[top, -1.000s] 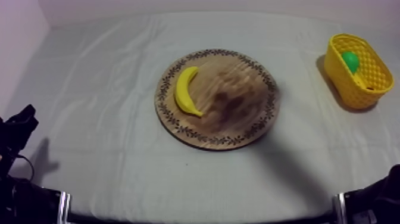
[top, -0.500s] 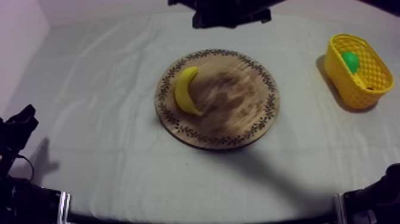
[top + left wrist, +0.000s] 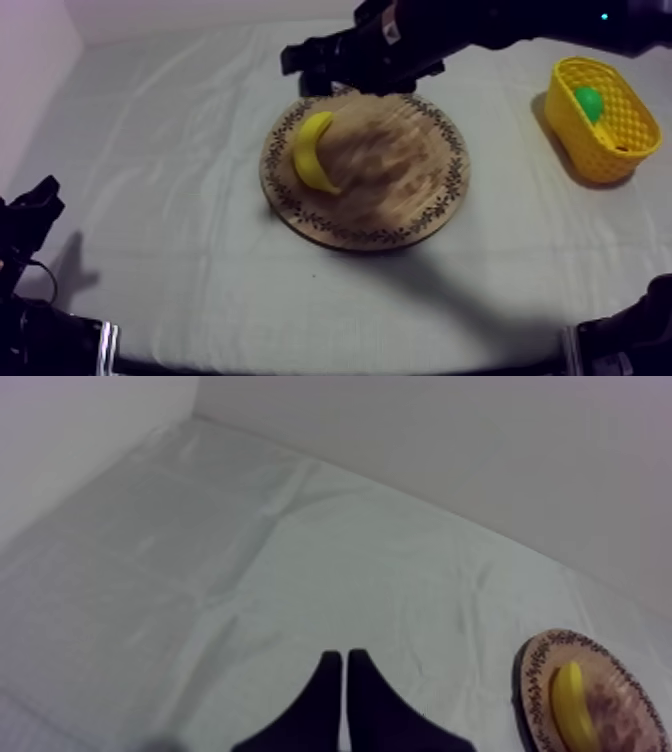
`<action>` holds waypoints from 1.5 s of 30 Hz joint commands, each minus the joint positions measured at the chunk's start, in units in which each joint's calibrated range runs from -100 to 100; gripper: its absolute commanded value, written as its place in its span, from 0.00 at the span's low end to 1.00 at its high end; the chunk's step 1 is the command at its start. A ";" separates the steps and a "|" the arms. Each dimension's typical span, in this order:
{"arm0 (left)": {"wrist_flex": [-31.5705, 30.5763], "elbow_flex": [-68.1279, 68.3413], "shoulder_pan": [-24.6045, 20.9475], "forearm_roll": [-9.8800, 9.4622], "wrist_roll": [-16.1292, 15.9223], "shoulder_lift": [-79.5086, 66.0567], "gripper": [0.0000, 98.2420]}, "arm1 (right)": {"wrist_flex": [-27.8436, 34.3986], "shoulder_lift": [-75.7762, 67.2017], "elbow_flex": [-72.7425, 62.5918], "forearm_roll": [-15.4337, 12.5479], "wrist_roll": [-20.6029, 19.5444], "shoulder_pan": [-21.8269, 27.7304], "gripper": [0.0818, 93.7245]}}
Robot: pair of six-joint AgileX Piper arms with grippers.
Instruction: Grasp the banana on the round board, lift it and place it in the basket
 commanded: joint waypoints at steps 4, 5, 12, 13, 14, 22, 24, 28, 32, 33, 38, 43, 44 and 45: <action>-0.01 0.04 -0.02 0.02 -0.01 0.03 0.00 | -1.82 1.05 0.34 1.21 0.34 -0.57 0.89; -0.01 0.04 -0.02 0.02 -0.01 0.03 0.00 | -1.83 1.24 0.28 1.03 0.58 -0.52 0.90; -0.01 0.04 -0.02 0.02 -0.01 0.03 0.00 | 0.55 4.58 -1.89 1.53 0.04 -0.65 0.91; -0.01 0.04 -0.02 0.02 -0.01 0.03 0.00 | 1.09 5.44 -2.38 1.93 -0.44 -0.81 0.91; -0.01 0.04 -0.02 0.02 -0.01 0.03 0.00 | 1.62 6.40 -2.89 2.34 -0.98 -0.97 0.91; -0.01 0.04 -0.02 0.02 -0.01 0.03 0.00 | 6.05 17.05 -9.80 3.91 -3.78 -1.34 0.91; -0.01 0.04 -0.02 0.02 -0.01 0.03 0.00 | 7.09 19.90 -11.86 4.23 -4.29 -1.15 0.91; -0.01 0.04 -0.02 0.02 -0.01 0.03 0.00 | 9.11 24.82 -16.01 3.54 -3.79 -0.22 0.91; -0.01 0.04 -0.02 0.02 -0.01 0.03 0.00 | 11.01 28.66 -20.08 2.83 -2.87 0.42 0.91; -0.01 0.04 -0.02 0.02 -0.01 0.03 0.00 | 11.63 29.66 -21.18 2.85 -2.75 0.42 0.91; -0.01 0.04 -0.02 0.02 -0.01 0.03 0.00 | 15.16 34.52 -26.77 2.49 -2.01 0.26 0.91; -0.01 0.04 -0.02 0.02 -0.01 0.03 0.00 | 17.86 38.31 -31.87 1.36 -0.47 0.87 0.91; -0.01 0.04 -0.02 0.02 -0.01 0.03 0.00 | 18.51 39.06 -32.91 1.14 -0.15 0.92 0.91; -0.01 0.04 -0.02 0.02 -0.01 0.03 0.00 | 19.13 39.74 -33.83 0.95 0.13 0.95 0.90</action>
